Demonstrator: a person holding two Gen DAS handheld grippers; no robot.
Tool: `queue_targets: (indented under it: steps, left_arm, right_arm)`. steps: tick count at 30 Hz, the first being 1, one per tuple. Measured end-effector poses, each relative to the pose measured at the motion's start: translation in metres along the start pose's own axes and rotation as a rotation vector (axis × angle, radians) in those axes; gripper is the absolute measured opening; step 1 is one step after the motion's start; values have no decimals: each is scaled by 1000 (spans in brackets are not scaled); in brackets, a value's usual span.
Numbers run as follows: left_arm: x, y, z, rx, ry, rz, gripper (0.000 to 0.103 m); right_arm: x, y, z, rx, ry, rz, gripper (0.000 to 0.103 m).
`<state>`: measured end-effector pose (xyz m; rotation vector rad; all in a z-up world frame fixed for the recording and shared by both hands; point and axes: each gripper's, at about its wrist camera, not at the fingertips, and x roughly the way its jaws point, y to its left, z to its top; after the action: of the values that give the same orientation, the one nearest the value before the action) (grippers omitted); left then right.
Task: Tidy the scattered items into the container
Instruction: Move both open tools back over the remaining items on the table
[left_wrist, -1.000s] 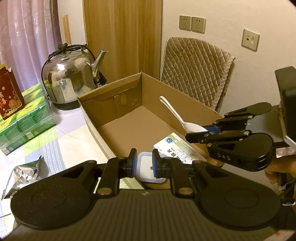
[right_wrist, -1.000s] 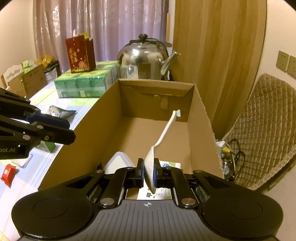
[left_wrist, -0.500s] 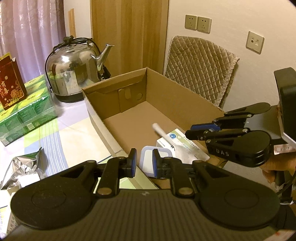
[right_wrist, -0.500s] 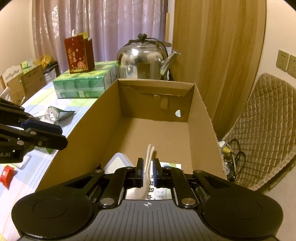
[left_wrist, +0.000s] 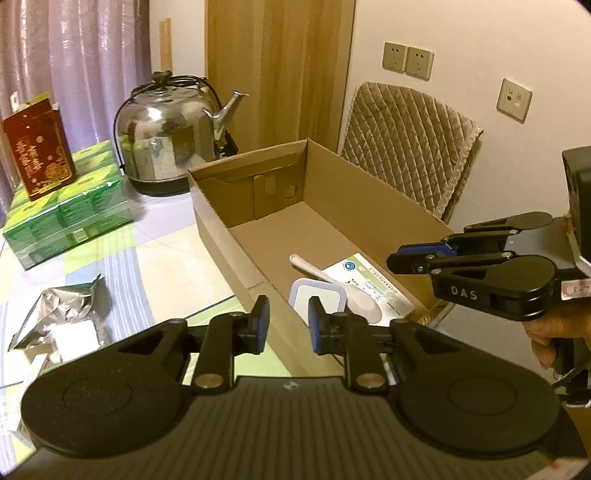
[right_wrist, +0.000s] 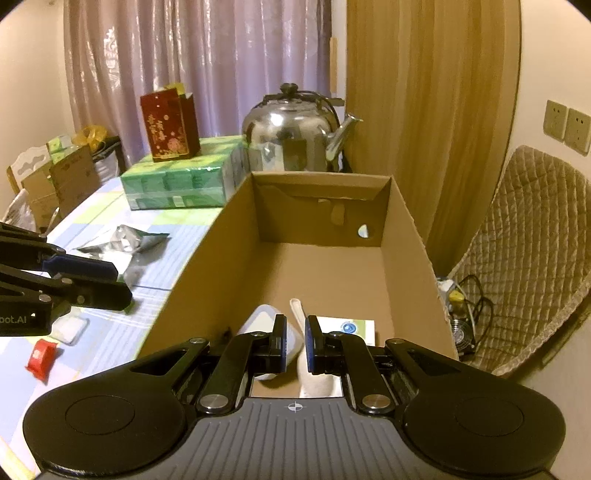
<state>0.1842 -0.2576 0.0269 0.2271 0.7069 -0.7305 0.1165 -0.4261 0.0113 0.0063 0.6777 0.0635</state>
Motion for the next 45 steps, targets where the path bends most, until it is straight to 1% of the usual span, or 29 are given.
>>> queue_targets:
  steps: [5, 6, 7, 9, 15, 16, 19, 21, 22, 23, 25, 26, 28, 29, 30, 35, 37, 39, 41, 43, 45]
  left_arm:
    - [-21, 3, -11, -22, -7, 17, 22]
    - [-24, 4, -13, -29, -9, 20, 22]
    - [-29, 6, -16, -35, -10, 22, 24]
    - [-38, 8, -22, -46, -14, 28, 26]
    - [-67, 15, -45, -94, -21, 51, 28]
    - [-71, 17, -49, -102, -22, 56, 29]
    - [-84, 22, -61, -128, -23, 67, 33]
    - [-93, 27, -68, -151, -25, 74, 34]
    - [-97, 29, -71, -162, -28, 77, 37]
    - [-101, 31, -74, -172, -32, 83, 39]
    - [-109, 36, -80, -190, -40, 93, 46]
    - [-113, 39, -83, -199, -44, 98, 47]
    - [-121, 44, -88, -214, -48, 107, 54]
    - [-125, 45, -91, -219, -51, 112, 57]
    - [-128, 47, -93, -223, -53, 117, 62]
    - [-146, 58, -107, -249, -61, 140, 71]
    - [-152, 61, -112, -255, -62, 152, 82]
    - [-157, 65, -118, -260, -64, 160, 87]
    - [-163, 70, -123, -266, -65, 172, 89]
    - [-167, 74, -128, -275, -65, 183, 92]
    - [-172, 79, -133, -283, -65, 199, 95]
  right_arm:
    - [-19, 15, -1, -2, -15, 4, 11]
    - [-23, 18, -1, -3, -19, 5, 16]
    - [-27, 22, -1, -4, -25, 7, 27]
    - [-36, 29, -1, -5, -38, 16, 39]
    - [-59, 56, -2, -20, -66, 42, 44]
    - [-62, 60, -3, -22, -70, 47, 48]
    - [-71, 73, -4, -35, -81, 59, 55]
    - [-76, 81, -4, -45, -87, 68, 60]
    - [-78, 85, -4, -48, -90, 73, 62]
    - [-80, 89, -5, -51, -91, 77, 63]
    - [-84, 96, -5, -59, -94, 84, 65]
    - [-85, 99, -5, -62, -95, 89, 66]
    - [-88, 106, -6, -69, -97, 98, 76]
    - [-89, 109, -6, -74, -99, 103, 78]
    - [-90, 112, -7, -79, -101, 107, 80]
    - [-90, 128, -7, -96, -97, 128, 86]
    - [-89, 134, -9, -105, -94, 135, 88]
    - [-88, 140, -10, -113, -89, 145, 89]
    - [-86, 145, -11, -115, -86, 152, 91]
    - [-85, 149, -12, -117, -83, 159, 96]
    - [-84, 153, -13, -123, -80, 165, 97]
